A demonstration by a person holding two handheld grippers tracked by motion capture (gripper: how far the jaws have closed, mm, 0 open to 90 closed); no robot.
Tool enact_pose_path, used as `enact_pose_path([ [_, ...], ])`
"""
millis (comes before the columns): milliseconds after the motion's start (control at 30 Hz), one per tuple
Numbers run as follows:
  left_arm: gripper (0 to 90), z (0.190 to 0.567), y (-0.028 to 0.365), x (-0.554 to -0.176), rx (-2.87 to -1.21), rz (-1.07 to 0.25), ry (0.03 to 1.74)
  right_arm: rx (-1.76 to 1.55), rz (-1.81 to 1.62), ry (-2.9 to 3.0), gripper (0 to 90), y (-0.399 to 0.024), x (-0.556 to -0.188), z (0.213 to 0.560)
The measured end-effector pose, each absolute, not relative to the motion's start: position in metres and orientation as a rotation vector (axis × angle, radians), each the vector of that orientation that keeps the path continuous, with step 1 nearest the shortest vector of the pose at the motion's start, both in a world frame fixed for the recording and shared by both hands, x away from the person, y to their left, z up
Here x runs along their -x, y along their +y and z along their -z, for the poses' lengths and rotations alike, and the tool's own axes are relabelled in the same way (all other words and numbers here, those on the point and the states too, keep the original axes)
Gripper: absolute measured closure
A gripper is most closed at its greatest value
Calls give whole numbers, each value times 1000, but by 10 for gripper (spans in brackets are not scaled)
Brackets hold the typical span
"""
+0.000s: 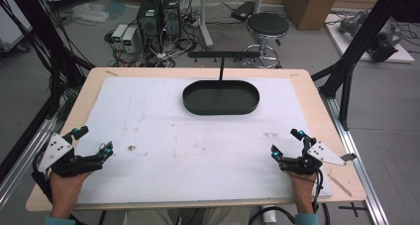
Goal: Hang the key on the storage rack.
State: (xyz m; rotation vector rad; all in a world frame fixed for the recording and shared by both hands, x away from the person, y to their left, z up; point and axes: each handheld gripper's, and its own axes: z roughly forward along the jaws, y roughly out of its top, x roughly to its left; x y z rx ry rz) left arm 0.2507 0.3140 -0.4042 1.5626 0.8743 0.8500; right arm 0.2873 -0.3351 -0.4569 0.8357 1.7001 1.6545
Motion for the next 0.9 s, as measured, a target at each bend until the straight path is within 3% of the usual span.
enact_pose_path([
  [767, 48, 390, 327, -287, -1933, -675, 1144, -843, -1650, 1708, 26, -335, -287, 457],
  [900, 138, 390, 330, -291, -1981, -649, 1155, -843, -1650, 1709, 26, -335, -287, 457],
])
